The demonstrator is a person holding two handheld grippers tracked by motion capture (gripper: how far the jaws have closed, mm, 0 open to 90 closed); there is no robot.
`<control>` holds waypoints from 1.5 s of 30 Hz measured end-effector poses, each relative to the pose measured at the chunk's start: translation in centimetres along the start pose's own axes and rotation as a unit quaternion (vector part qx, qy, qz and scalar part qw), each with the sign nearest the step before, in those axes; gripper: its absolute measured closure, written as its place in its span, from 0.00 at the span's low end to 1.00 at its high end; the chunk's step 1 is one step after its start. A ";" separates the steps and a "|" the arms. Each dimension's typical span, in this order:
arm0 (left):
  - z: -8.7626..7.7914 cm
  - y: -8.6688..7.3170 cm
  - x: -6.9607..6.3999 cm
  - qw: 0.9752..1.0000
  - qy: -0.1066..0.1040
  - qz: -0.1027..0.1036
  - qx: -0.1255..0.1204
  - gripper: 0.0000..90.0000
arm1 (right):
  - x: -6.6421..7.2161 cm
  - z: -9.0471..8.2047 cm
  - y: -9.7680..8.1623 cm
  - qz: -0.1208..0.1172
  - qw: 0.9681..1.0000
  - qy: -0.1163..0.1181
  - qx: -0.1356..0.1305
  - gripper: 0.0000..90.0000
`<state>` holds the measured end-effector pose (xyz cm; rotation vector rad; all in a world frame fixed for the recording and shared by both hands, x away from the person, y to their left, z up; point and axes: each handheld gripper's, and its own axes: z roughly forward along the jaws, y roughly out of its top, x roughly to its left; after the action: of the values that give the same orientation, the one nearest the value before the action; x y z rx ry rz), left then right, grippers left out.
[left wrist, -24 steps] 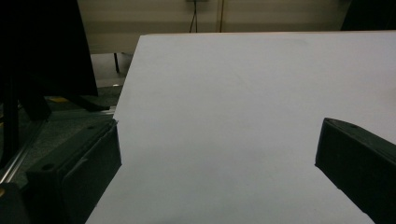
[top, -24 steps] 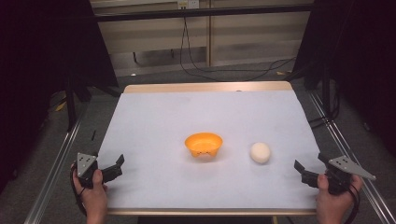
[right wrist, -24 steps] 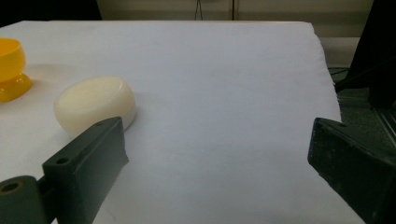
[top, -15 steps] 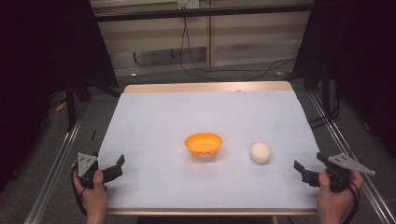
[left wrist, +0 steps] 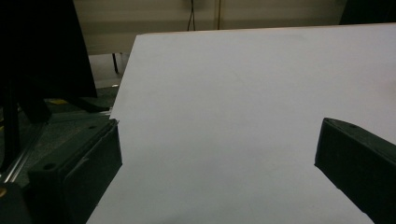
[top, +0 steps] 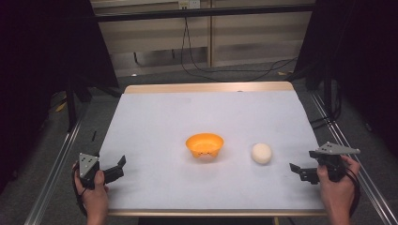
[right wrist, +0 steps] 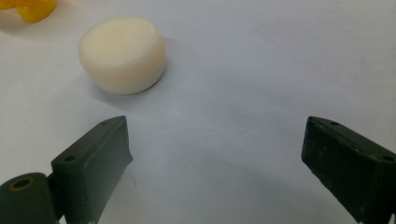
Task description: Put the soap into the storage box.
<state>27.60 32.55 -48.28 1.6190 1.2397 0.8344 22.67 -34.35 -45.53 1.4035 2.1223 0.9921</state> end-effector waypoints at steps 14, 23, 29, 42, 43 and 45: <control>0.1 0.0 0.1 1.000 -0.003 0.000 0.004 0.00 | 0.8 1.7 3.7 -0.055 0.993 0.028 0.098 0.02; 0.1 0.1 0.0 1.000 -0.005 0.002 0.005 0.00 | 1.5 3.1 5.6 -0.084 0.986 0.045 0.135 0.04; 0.2 0.1 0.0 1.000 -0.006 0.007 0.008 0.00 | 1.7 3.8 6.6 -0.096 0.982 0.051 0.156 0.05; 0.2 0.1 0.0 1.000 -0.006 0.009 0.011 0.00 | 2.6 5.2 7.9 -0.113 0.976 0.069 0.174 0.08; 0.2 0.1 0.0 1.000 -0.006 0.009 0.011 0.00 | 2.7 5.3 7.9 -0.115 0.975 0.071 0.179 0.09; 0.2 0.1 0.0 1.000 -0.007 0.009 0.012 0.00 | 2.7 5.5 8.0 -0.117 0.974 0.077 0.179 0.11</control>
<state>27.84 32.43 -48.28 1.6532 1.2320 0.8214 30.21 -28.08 -43.06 1.2188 2.6112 0.6679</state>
